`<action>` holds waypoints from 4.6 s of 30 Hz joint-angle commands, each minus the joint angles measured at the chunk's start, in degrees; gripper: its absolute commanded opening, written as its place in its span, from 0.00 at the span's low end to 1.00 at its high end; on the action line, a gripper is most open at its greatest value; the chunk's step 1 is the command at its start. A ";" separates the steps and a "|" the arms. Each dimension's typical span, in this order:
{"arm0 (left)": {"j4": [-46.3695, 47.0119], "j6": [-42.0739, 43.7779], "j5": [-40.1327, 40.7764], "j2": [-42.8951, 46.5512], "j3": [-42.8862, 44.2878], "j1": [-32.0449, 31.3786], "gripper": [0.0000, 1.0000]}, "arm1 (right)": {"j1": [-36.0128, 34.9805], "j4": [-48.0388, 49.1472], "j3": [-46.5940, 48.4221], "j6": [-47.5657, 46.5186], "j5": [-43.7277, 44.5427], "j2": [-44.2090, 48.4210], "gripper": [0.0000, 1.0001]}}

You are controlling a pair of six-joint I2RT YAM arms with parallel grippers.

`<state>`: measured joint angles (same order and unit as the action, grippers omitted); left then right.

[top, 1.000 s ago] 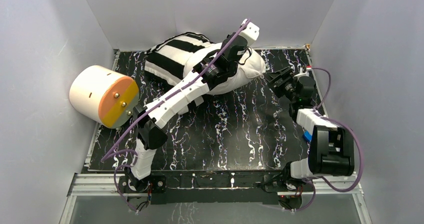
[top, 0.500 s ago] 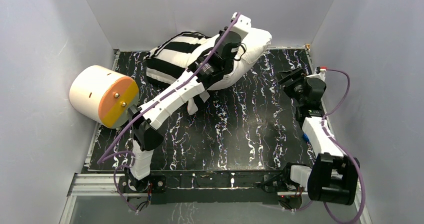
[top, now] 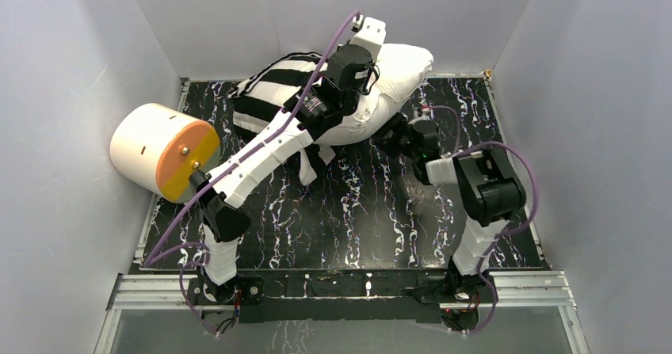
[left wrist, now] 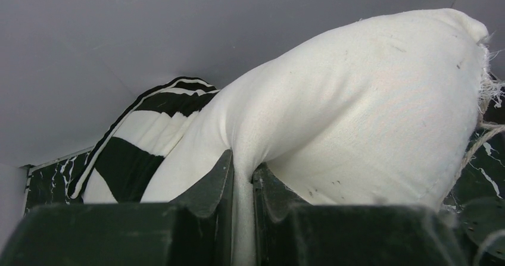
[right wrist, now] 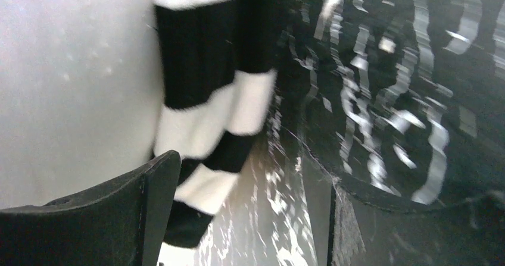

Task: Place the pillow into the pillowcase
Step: Stuff the pillow into the pillowcase.

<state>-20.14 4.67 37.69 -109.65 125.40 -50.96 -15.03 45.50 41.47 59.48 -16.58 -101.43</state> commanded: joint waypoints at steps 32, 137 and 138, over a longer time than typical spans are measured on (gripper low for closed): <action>7.22 4.87 18.47 -2.41 -20.98 7.81 0.00 | -3.75 -26.65 20.41 -14.92 -14.97 25.97 0.00; -1.88 -30.59 -42.26 4.81 13.86 12.89 0.00 | -21.37 -43.42 39.37 -23.90 5.16 31.93 0.00; -5.90 -31.15 -43.20 1.51 21.68 13.82 0.00 | -22.68 -43.01 38.59 -24.29 7.10 32.37 0.00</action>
<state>-26.59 -26.68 -3.68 -99.85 124.07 -40.32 -20.43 -9.21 87.05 33.63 -8.29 -75.99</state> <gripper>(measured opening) 0.020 0.020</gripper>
